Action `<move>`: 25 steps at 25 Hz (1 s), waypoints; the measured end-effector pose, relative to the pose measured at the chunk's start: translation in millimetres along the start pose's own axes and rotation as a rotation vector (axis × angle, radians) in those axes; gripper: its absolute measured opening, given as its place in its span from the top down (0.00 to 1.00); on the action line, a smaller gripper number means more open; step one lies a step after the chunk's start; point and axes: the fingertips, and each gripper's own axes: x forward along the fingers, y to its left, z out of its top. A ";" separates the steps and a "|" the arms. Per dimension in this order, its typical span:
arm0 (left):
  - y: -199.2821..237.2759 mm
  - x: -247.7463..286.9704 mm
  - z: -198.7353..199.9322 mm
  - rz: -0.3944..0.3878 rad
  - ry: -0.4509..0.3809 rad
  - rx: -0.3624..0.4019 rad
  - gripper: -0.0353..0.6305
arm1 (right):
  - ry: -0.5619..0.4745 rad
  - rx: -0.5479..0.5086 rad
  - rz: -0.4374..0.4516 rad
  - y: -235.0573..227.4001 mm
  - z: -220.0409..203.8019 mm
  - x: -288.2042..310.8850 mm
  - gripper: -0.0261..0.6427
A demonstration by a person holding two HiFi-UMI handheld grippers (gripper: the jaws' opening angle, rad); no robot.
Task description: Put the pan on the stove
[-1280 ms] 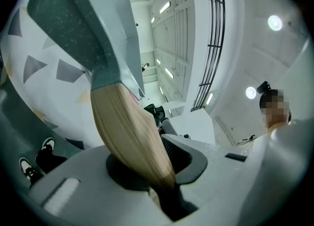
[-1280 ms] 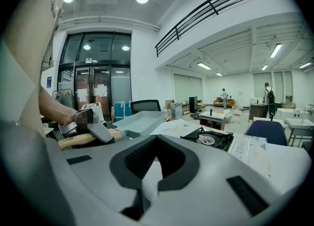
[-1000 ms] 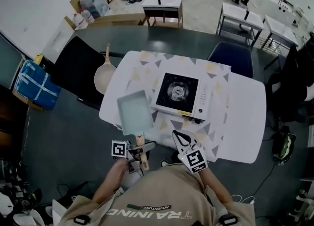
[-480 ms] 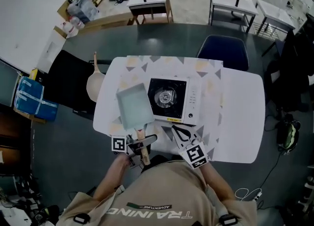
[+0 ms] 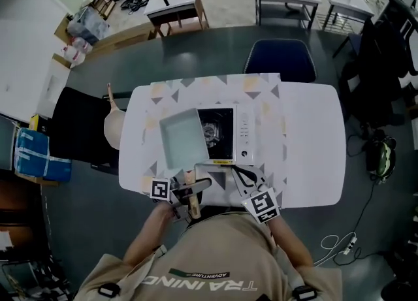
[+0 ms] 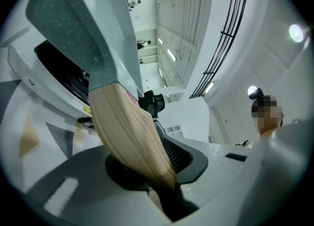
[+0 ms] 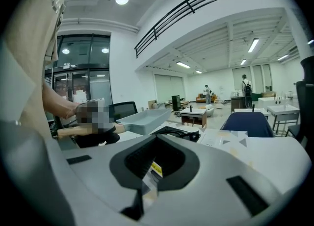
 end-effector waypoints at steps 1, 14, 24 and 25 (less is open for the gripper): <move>0.7 1.4 0.8 -0.005 0.016 -0.003 0.84 | 0.002 0.012 -0.021 -2.8 -1.0 -1.5 0.96; 20.5 12.9 13.7 -0.026 0.204 -0.017 0.83 | 0.015 0.118 -0.221 -26.4 -7.8 -9.7 0.96; 42.1 28.1 13.2 -0.008 0.312 0.003 0.83 | 0.057 0.020 -0.240 -17.3 -9.6 -2.0 0.96; 44.2 29.2 11.6 -0.003 0.315 0.003 0.83 | 0.058 0.018 -0.239 -17.9 -9.9 -2.3 0.96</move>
